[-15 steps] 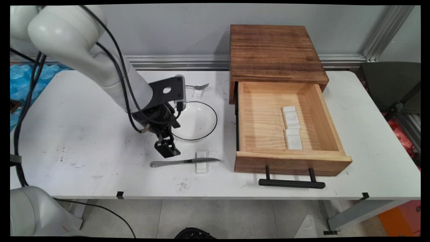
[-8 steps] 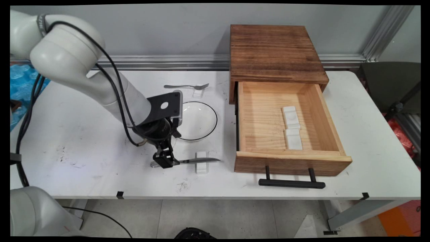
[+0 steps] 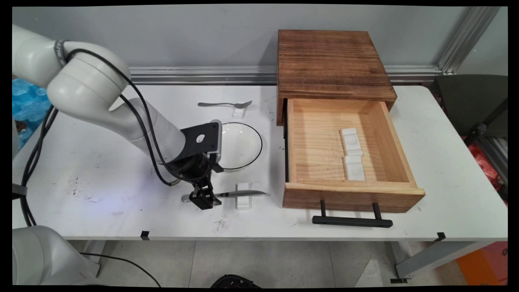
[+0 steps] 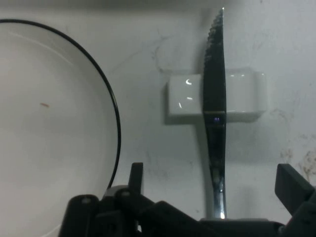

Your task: Pick up the knife from the right of the white plate

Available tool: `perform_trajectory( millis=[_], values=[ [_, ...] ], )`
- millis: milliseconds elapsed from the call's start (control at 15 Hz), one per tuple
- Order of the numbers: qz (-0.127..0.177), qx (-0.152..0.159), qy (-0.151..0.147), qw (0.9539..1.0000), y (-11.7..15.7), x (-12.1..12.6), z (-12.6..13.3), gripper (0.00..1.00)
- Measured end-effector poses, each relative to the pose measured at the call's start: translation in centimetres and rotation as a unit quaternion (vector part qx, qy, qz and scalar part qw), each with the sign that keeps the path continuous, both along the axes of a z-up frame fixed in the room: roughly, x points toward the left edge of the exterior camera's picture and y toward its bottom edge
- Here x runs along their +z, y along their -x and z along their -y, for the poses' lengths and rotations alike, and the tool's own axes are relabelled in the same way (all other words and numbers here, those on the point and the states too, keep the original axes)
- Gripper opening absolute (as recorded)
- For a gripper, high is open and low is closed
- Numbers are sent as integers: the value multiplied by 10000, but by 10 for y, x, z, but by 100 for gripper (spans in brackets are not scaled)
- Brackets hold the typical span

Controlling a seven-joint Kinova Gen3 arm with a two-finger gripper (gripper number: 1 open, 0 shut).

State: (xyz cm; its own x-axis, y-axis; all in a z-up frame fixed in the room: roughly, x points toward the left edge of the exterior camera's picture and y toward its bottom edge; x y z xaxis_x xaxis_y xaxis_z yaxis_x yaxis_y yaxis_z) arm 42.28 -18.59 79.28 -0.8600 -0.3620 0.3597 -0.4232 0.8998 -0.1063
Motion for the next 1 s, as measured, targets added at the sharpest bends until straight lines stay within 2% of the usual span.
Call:
perform_trajectory(
  millis=[1000],
  values=[
    [-190, 238, -31, 9995, -5, -24, 1, 100]
  ],
)
